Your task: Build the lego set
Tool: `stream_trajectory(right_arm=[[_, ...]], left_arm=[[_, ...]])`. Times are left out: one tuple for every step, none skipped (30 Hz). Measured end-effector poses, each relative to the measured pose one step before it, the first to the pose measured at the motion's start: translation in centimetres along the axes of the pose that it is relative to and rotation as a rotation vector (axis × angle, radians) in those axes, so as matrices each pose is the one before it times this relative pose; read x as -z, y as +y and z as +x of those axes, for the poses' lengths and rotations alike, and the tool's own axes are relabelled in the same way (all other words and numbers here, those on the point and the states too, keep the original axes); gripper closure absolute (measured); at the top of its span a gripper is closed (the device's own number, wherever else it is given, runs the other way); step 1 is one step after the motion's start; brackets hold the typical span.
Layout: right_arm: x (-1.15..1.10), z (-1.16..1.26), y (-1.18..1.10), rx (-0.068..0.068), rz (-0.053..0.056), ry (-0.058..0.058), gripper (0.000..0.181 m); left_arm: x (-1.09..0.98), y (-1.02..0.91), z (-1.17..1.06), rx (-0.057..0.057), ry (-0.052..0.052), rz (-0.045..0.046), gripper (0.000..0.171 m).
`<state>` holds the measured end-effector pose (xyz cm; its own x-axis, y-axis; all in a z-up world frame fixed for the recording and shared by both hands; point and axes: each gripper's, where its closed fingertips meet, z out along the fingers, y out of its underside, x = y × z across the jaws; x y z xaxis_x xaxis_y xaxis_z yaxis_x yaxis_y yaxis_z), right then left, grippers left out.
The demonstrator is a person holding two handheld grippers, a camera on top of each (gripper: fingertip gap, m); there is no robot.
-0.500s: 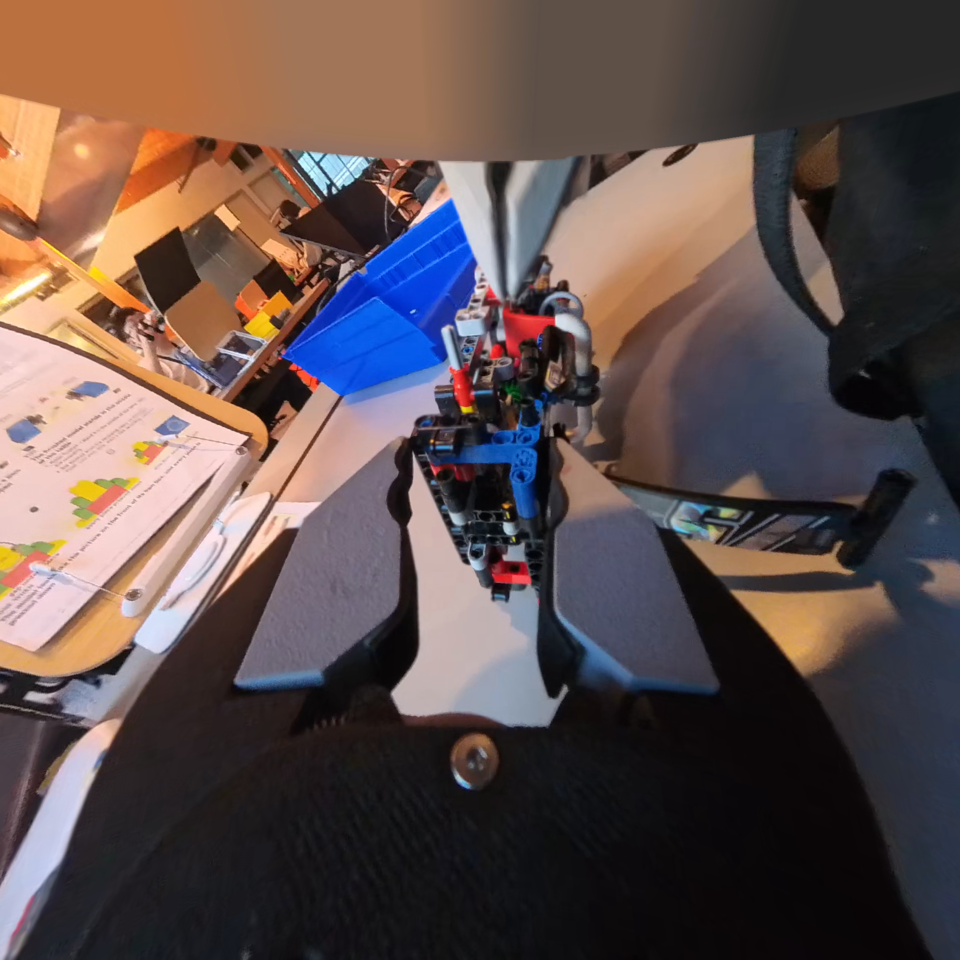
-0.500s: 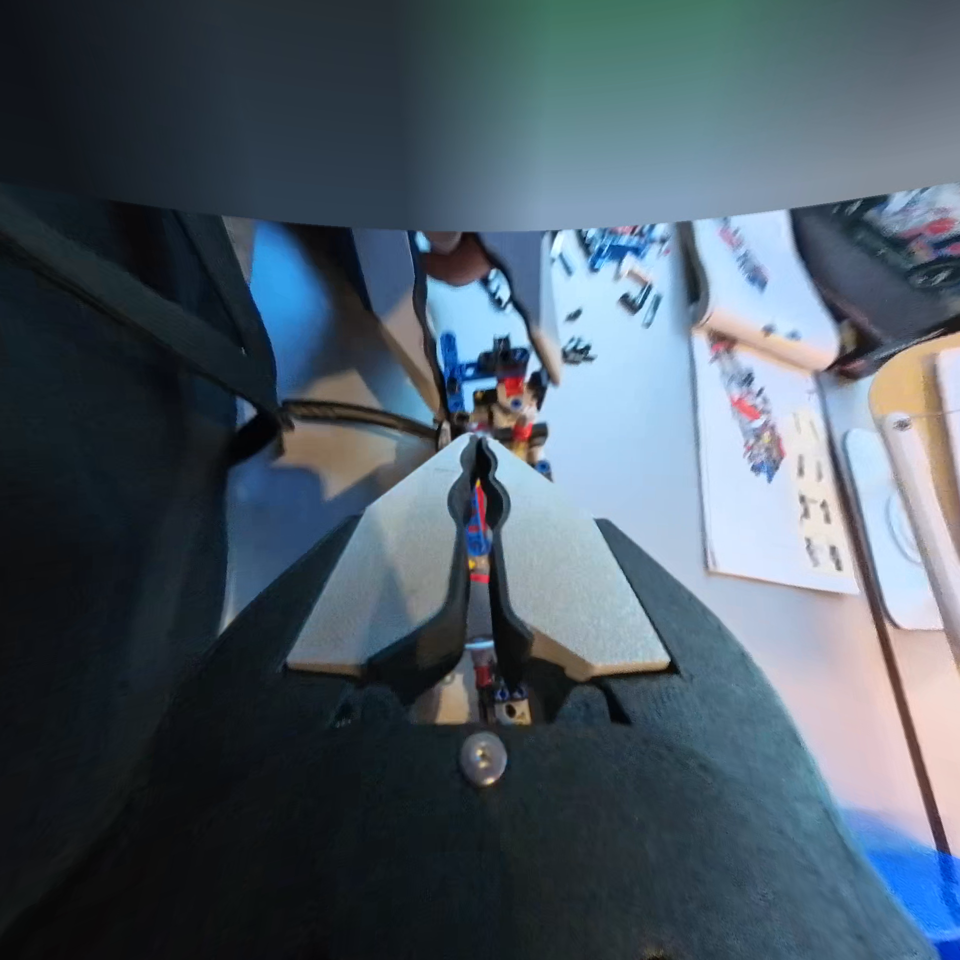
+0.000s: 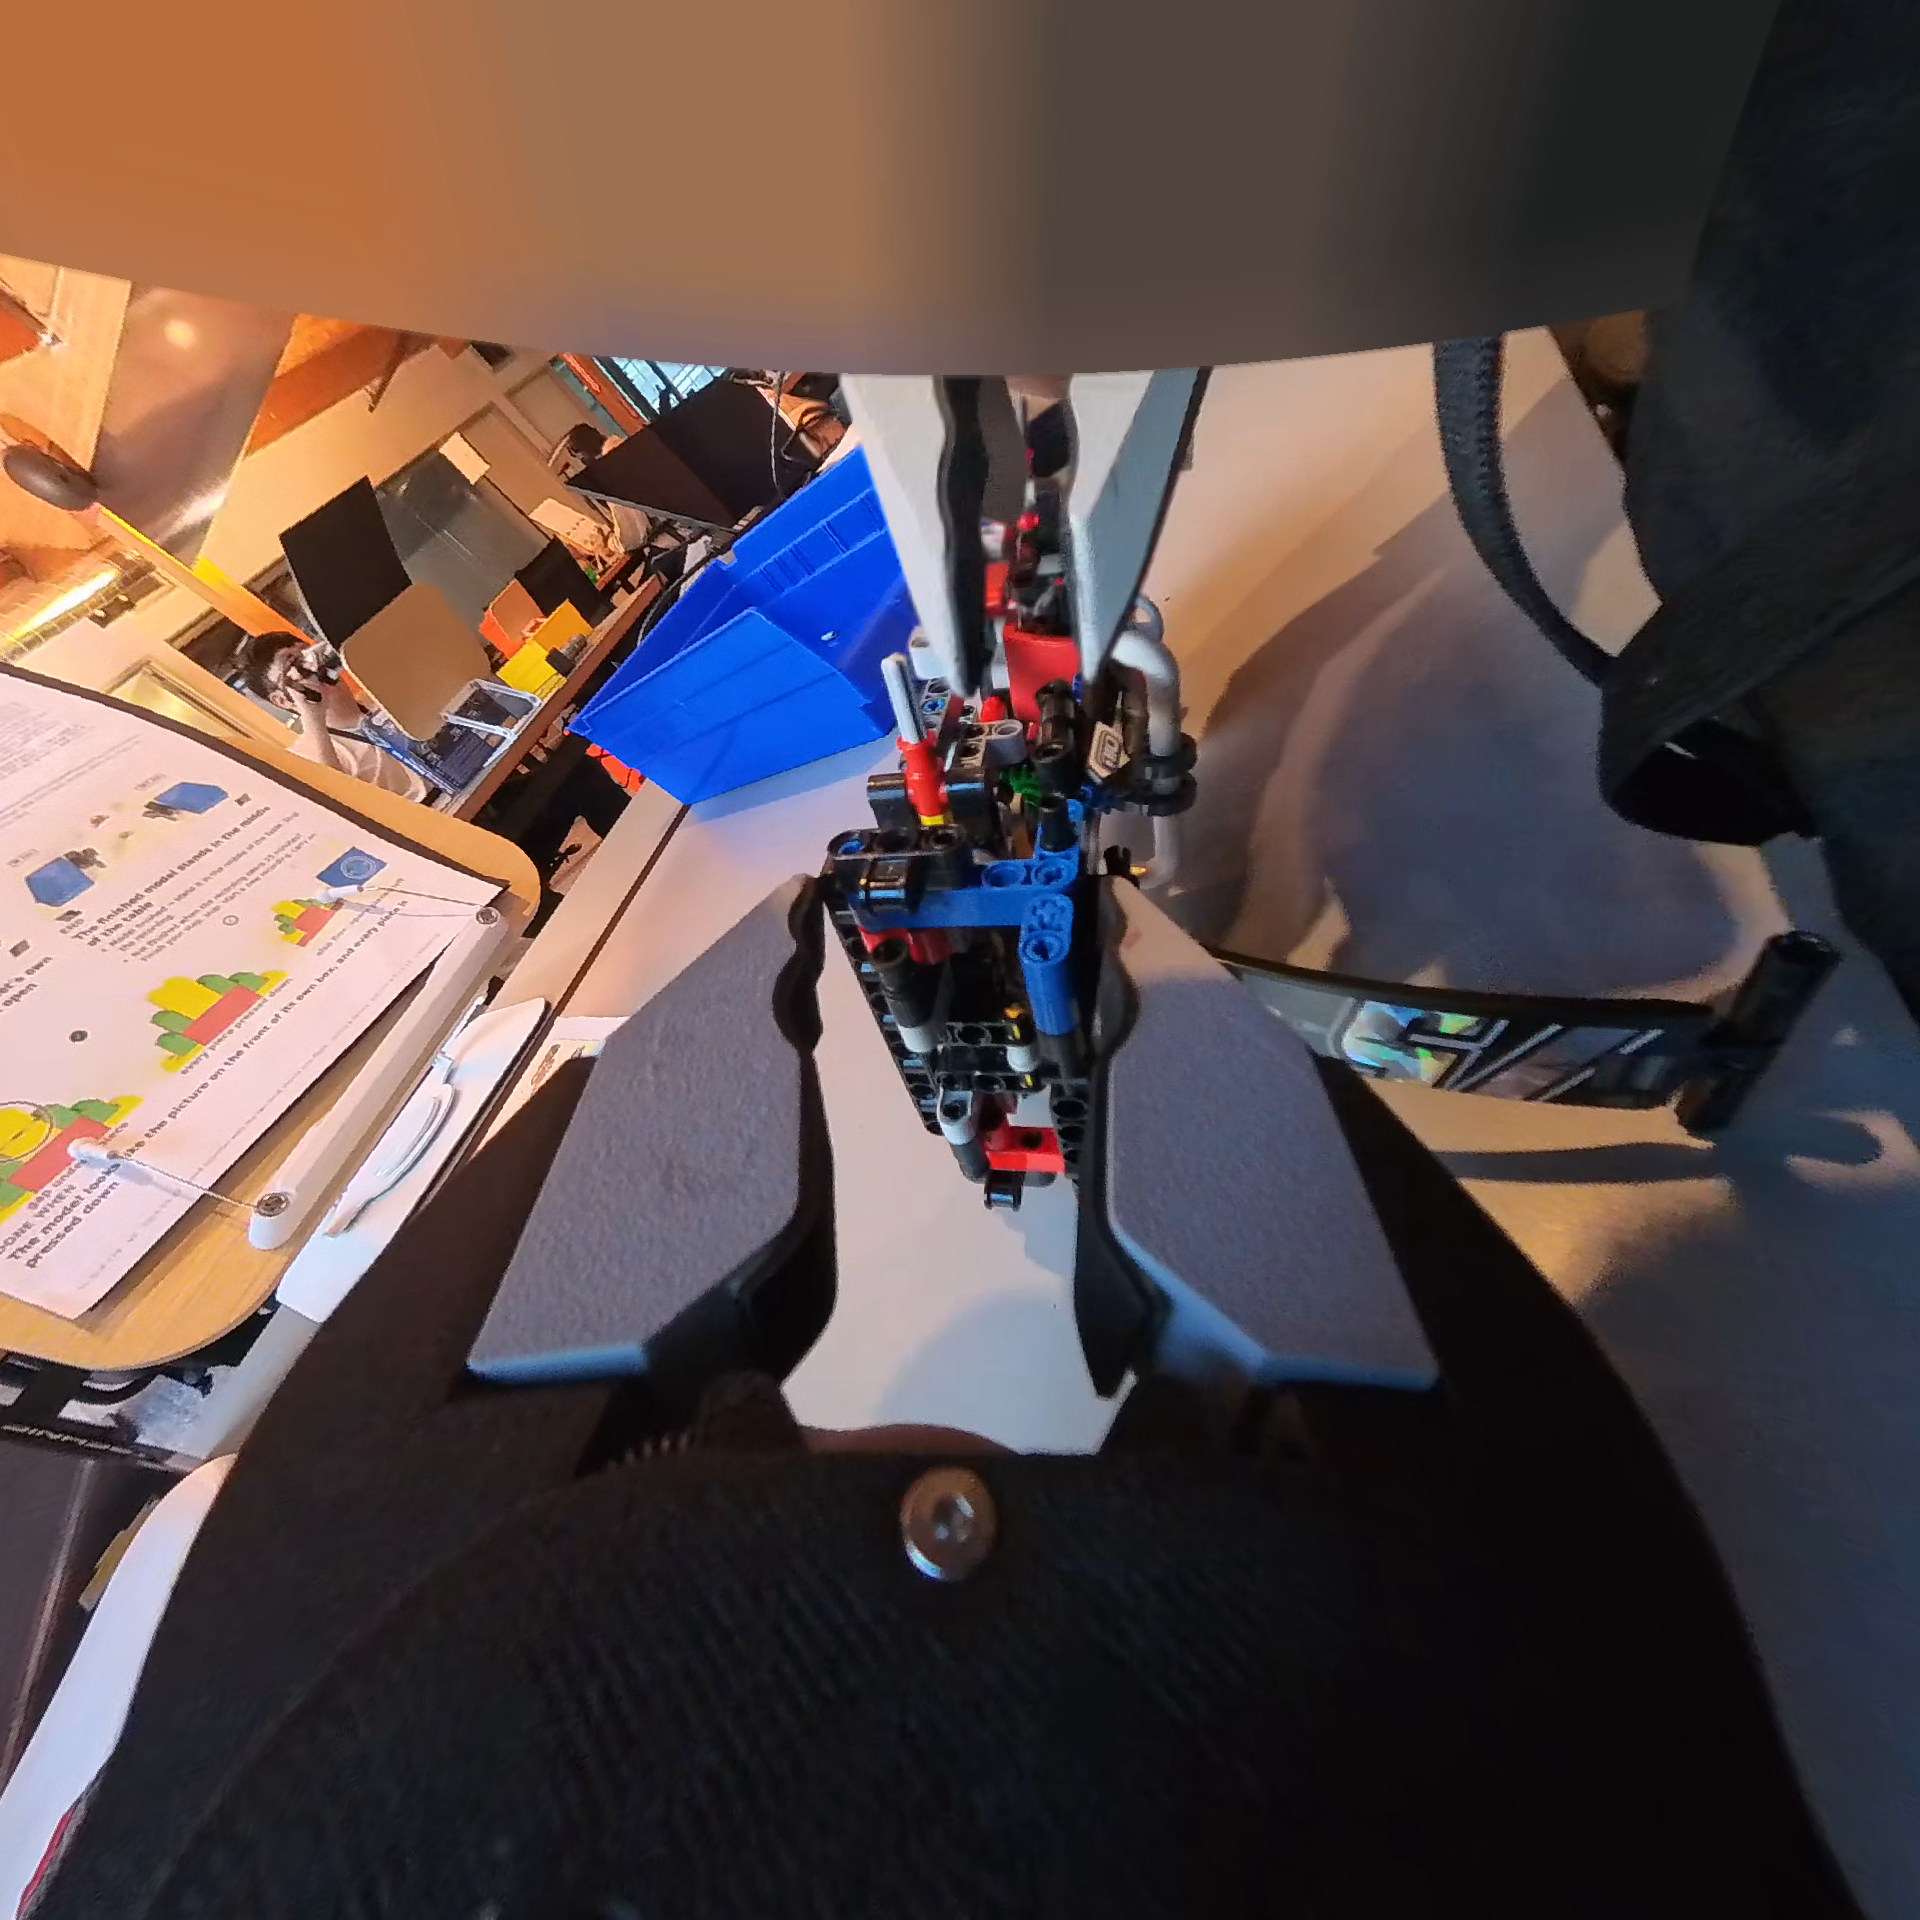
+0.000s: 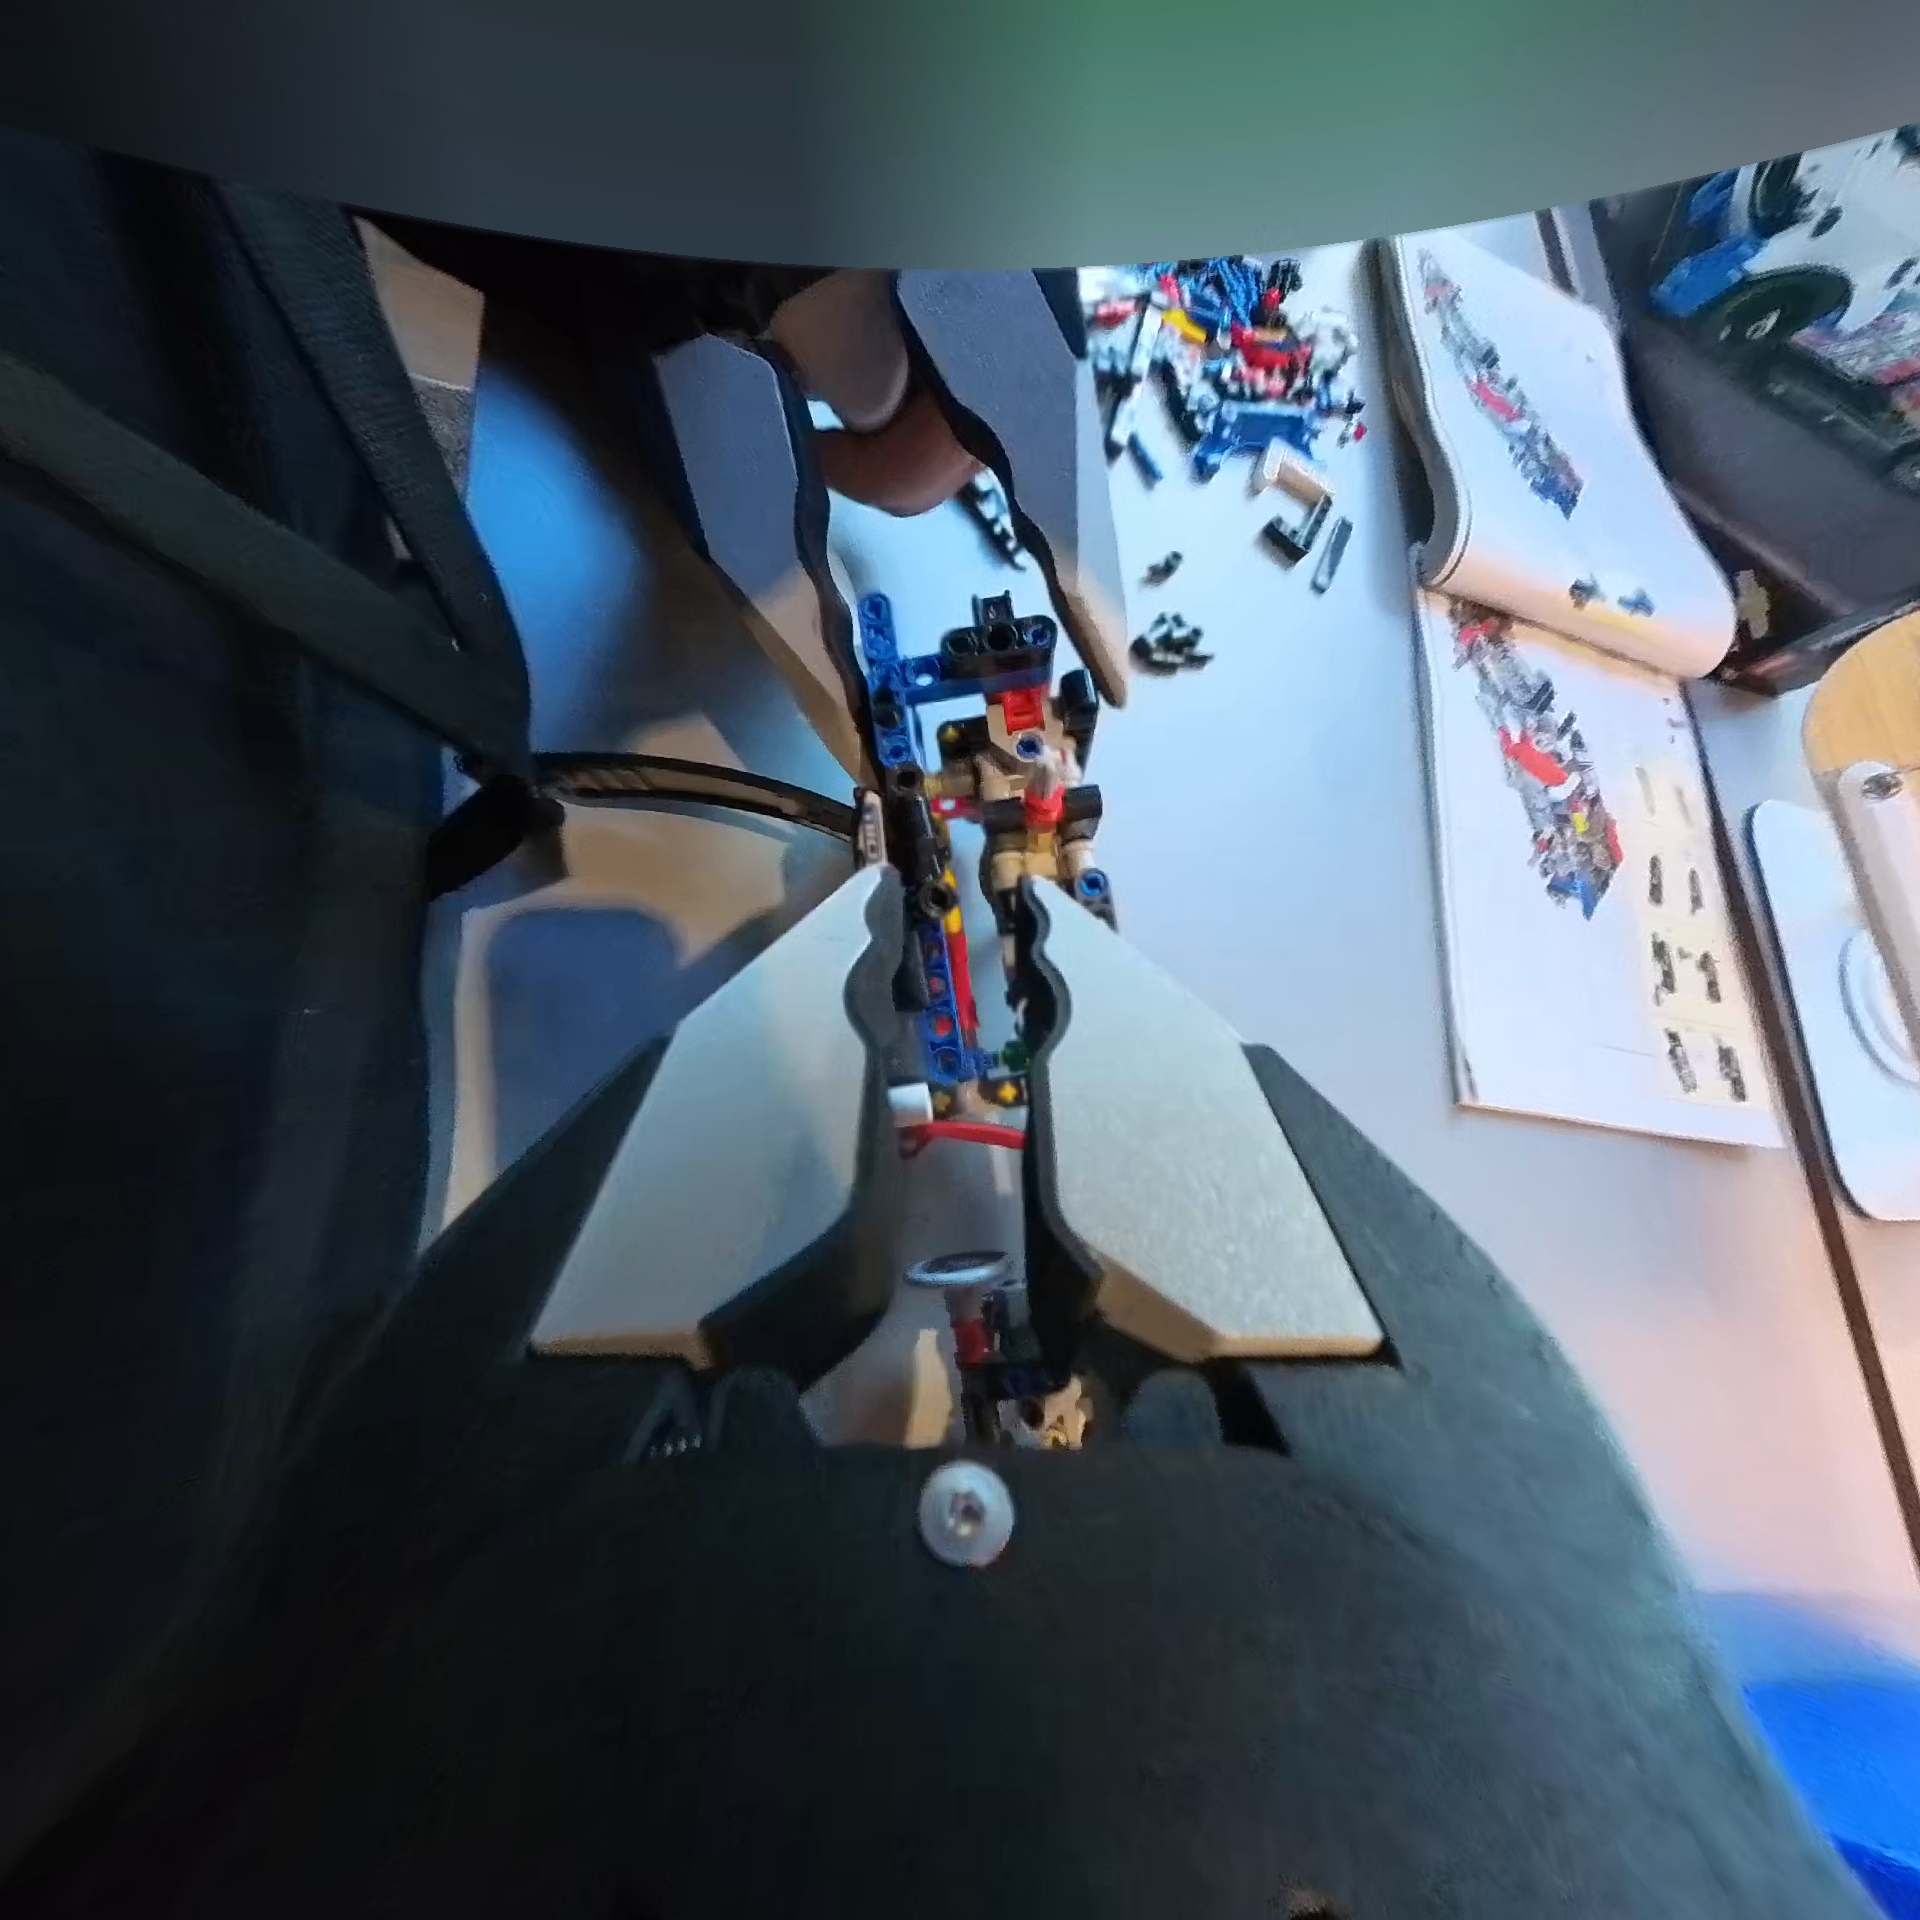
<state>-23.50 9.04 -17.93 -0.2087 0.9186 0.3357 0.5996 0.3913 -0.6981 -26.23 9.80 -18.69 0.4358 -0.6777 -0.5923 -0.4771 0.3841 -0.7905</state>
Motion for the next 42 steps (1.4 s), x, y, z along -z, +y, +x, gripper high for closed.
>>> stream_trajectory(right_arm=[[-0.203,-0.091,0.357,-0.0135,-0.0191,-0.0172,0.162],[-0.186,-0.24,0.167,-0.0034,-0.0083,-0.017,0.165],[-0.167,-0.2,-0.041,0.0038,0.0028,-0.0058,0.167],[-0.134,-0.144,-0.041,0.0047,0.0022,0.0013,0.168],[-0.123,-0.114,0.022,-0.001,-0.0014,0.0044,0.171],[-0.108,-0.027,0.068,-0.0115,-0.0007,0.0097,0.171],[-0.158,-0.099,0.148,-0.0181,-0.001,0.0087,0.172],[-0.159,-0.057,0.136,-0.0189,0.0033,0.0161,0.172],[-0.082,0.043,0.015,-0.0163,0.0108,0.0252,0.171],[-0.034,0.05,0.018,-0.0087,0.0079,0.0268,0.171],[-0.006,0.084,-0.024,0.0053,0.0065,0.029,0.171],[-0.021,0.102,0.002,0.0169,0.0032,0.0307,0.171],[-0.054,0.057,0.023,0.0239,-0.0008,0.0289,0.171],[-0.032,0.021,0.021,0.0278,-0.0033,0.0247,0.17],[0.016,-0.023,0.003,0.028,-0.0022,0.0195,0.17],[0.042,-0.028,0.022,0.0174,-0.0006,0.011,0.171],[0.082,-0.007,0.029,-0.0026,0.0013,0.0006,0.171],[0.103,0.007,0.004,-0.0198,0.0032,-0.0082,0.172],[0.1,0.041,-0.031,-0.0261,0.0047,-0.0126,0.173],[0.107,0.072,-0.076,-0.0211,0.0059,-0.0097,0.173],[0.085,0.095,-0.083,-0.0091,0.0067,-0.0031,0.173],[0.046,0.042,-0.075,-0.0012,0.005,-0.0001,0.174],[-0.007,-0.003,-0.002,0.0001,0.0011,0.0017,0.174],[-0.05,-0.042,0.066,-0.001,-0.0024,0.0026,0.174],[-0.054,-0.07,0.106,0.0003,-0.0046,0.0021,0.174],[-0.029,-0.079,0.085,0.0051,-0.0024,0.0018,0.174],[0.021,-0.023,0.037,0.0079,-0.0018,0.004,0.174],[0.054,0.017,-0.013,0.0077,0.0,0.004,0.174],[0.092,0.031,-0.037,0.0064,0.0019,0.0016,0.174],[0.074,0.032,-0.032,0.0029,0.0023,-0.0008,0.174],[0.044,0.004,0.029,-0.0032,-0.0004,-0.0053,0.174],[0.023,-0.026,0.051,-0.0076,0.0,-0.0088,0.174],[0.039,-0.045,-0.018,-0.0071,0.0041,-0.0082,0.174],[0.045,-0.031,0.002,-0.004,0.0026,-0.0041,0.174],[0.047,-0.052,-0.016,-0.0008,0.0024,-0.0046,0.174],[0.054,-0.1,-0.006,-0.0022,0.0023,-0.0078,0.174],[0.077,-0.124,0.009,-0.0068,0.0036,-0.0122,0.175],[0.086,-0.179,0.018,-0.0121,0.0053,-0.0182,0.175],[0.108,-0.176,0.05,-0.0171,0.0055,-0.0207,0.174],[0.092,-0.091,0.12,-0.0195,0.003,-0.0157,0.174],[0.115,-0.008,0.142,-0.0171,0.0021,-0.0094,0.174],[0.129,0.006,0.123,-0.01,0.0055,-0.0034,0.174]], left_arm=[[-0.022,0.021,0.001,-0.0001,0.0,-0.00108,0.123],[-0.014,0.015,-0.006,0.0005,-0.0001,-0.00089,0.123],[-0.001,0.014,-0.017,-0.0005,-0.0005,-0.00076,0.123],[0.005,0.011,-0.004,0.0003,-0.0006,0.00013,0.123],[-0.004,0.041,-0.033,0.0009,-0.0014,-0.00211,0.123],[0.003,0.056,-0.049,0.0002,-0.0023,-0.00226,0.123],[-0.004,0.011,-0.022,0.0024,-0.0003,0.00018,0.123],[-0.011,0.035,0.011,-0.0013,0.0007,-0.00361,0.123],[0.001,-0.033,0.022,-0.0068,-0.0023,0.0016,0.123],[-0.02,0.011,-0.008,-0.0002,-0.002,-0.00255,0.123],[-0.003,0.005,-0.036,0.003,-0.0001,-0.00117,0.123],[-0.019,0.022,-0.068,0.0059,-0.0025,-0.00162,0.123],[-0.005,0.051,-0.055,0.0022,-0.0018,-0.00342,0.123],[-0.005,0.013,-0.008,-0.0009,-0.001,0.00018,0.123],[0.01,-0.005,0.016,0.0011,0.0003,0.00137,0.123],[0.012,-0.024,0.026,0.0009,0.002,0.00156,0.123],[-0.001,-0.019,0.032,-0.0017,0.0006,0.00132,0.123],[-0.008,-0.012,0.006,-0.0007,-0.0003,-0.00009,0.123],[0.002,0.0,-0.003,0.0013,0.0003,0.00007,0.123],[0.001,0.004,-0.007,0.0013,0.0008,0.0004,0.123],[-0.001,-0.002,-0.001,0.0002,-0.0002,0.00013,0.123],[0.001,-0.003,0.005,-0.0003,-0.0004,0.0005,0.123],[0.001,0.003,-0.003,0.0,-0.0003,0.00068,0.123],[0.013,0.0,0.007,0.0003,0.0,0.00099,0.123],[-0.004,-0.007,0.008,0.0014,-0.0002,0.00141,0.123],[-0.006,-0.013,0.012,-0.0006,-0.001,0.00118,0.123],[-0.01,-0.011,0.006,-0.0028,-0.0027,0.00093,0.123],[-0.007,-0.009,-0.004,-0.0023,-0.0026,0.00176,0.123],[0.0,0.009,0.014,-0.0038,-0.0019,0.00134,0.123],[0.019,-0.019,0.023,-0.0029,-0.0014,0.00198,0.123],[0.025,-0.018,-0.004,0.002,0.0,0.00185,0.123],[0.044,-0.012,0.003,0.0025,0.0012,0.00237,0.122],[0.049,0.009,-0.005,0.0014,0.0007,0.00146,0.122],[0.095,-0.021,0.002,0.0046,0.0027,0.00399,0.122],[0.107,-0.008,0.021,0.0087,0.0043,0.00485,0.123],[0.134,-0.051,0.028,0.0125,0.0049,0.00711,0.123],[0.154,-0.054,0.024,0.0153,0.0055,0.00715,0.123],[0.148,-0.06,0.032,0.017,0.0049,0.007,0.124],[0.121,-0.006,-0.023,0.0151,0.0011,0.00541,0.124],[0.06,0.072,-0.081,0.0106,-0.0049,-0.00156,0.124],[-0.001,0.075,-0.055,0.0062,-0.0046,-0.00325,0.124],[-0.011,0.001,-0.002,0.0022,-0.002,-0.00062,0.124]])
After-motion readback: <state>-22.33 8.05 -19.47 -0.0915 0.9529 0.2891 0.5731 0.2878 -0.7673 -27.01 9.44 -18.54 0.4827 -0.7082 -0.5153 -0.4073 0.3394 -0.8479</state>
